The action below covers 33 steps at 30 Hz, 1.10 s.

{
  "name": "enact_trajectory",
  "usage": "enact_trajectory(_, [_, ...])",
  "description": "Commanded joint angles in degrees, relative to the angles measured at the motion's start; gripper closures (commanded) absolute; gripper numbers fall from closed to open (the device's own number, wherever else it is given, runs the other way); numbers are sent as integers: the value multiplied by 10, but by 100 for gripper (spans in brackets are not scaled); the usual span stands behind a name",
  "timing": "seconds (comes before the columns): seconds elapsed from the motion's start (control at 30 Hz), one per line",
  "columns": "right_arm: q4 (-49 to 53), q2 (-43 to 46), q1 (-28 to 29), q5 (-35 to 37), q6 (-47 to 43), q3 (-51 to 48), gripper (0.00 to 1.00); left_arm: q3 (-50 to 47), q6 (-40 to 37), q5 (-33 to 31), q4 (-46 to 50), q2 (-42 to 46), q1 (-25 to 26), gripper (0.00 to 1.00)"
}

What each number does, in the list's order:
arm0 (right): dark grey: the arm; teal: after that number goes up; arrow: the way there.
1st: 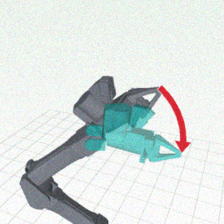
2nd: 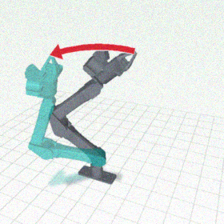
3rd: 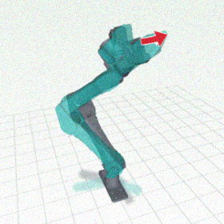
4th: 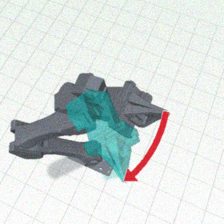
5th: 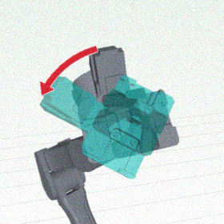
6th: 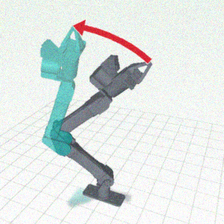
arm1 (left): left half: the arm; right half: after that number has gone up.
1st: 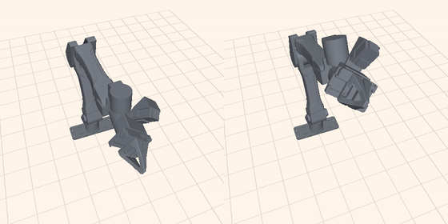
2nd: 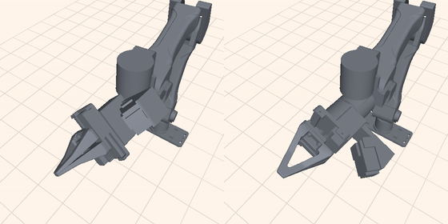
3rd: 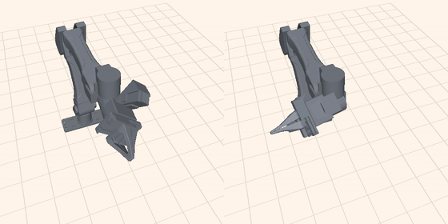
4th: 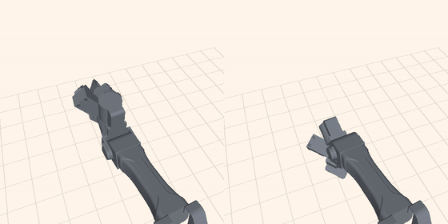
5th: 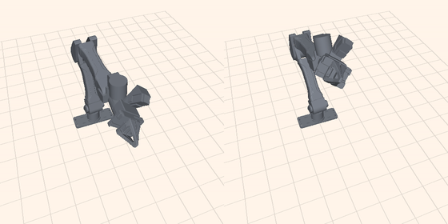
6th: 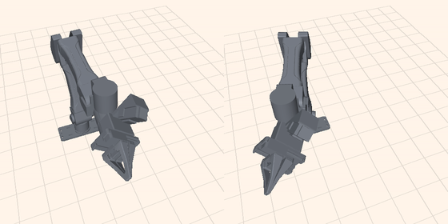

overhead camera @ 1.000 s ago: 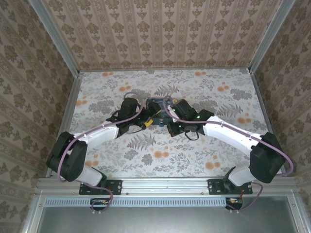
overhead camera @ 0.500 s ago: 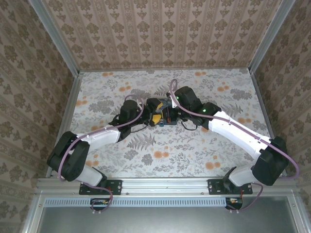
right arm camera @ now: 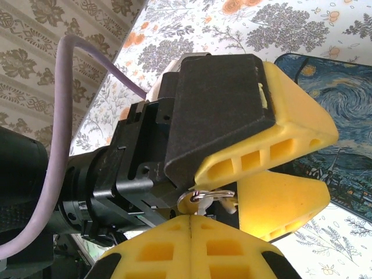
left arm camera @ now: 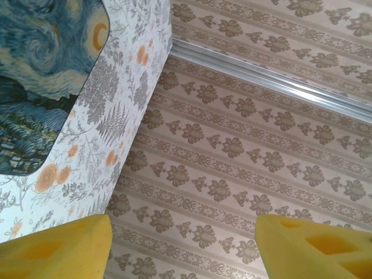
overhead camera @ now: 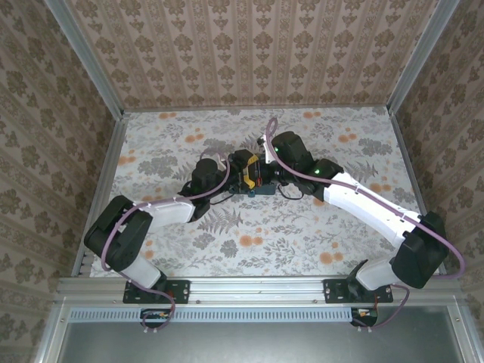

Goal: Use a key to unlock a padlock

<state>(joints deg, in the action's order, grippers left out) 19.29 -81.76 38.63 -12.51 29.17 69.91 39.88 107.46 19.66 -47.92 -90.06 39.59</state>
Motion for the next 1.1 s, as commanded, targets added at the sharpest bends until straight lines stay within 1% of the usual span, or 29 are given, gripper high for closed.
enact_trajectory(0.0, [-14,-1,-5,-1,6,-18,100,-5,14,-12,-47,-4,4,32])
enact_trajectory(0.27, [-30,3,-24,-8,10,-44,100,-13,16,-18,-57,-7,5,48])
enact_trajectory(0.53, [-40,10,-32,-15,14,-56,100,-15,15,-19,-62,-21,5,50])
enact_trajectory(0.63, [-43,11,-34,-17,15,-59,100,-15,14,-19,-64,-26,6,53])
enact_trajectory(0.7, [-44,11,-35,-18,16,-61,100,-15,12,-19,-65,-28,6,60])
enact_trajectory(0.8, [-47,12,-35,-19,17,-63,100,-16,8,-19,-66,-32,6,74])
enact_trajectory(0.93, [-51,17,-43,-17,19,-72,100,-16,-10,-14,-63,-40,2,97])
enact_trajectory(0.97, [-53,17,-47,-16,21,-76,100,-15,-18,-10,-60,-42,1,100])
enact_trajectory(1.07, [-64,39,-62,-18,30,-96,100,-11,-60,3,-39,-42,-5,100])
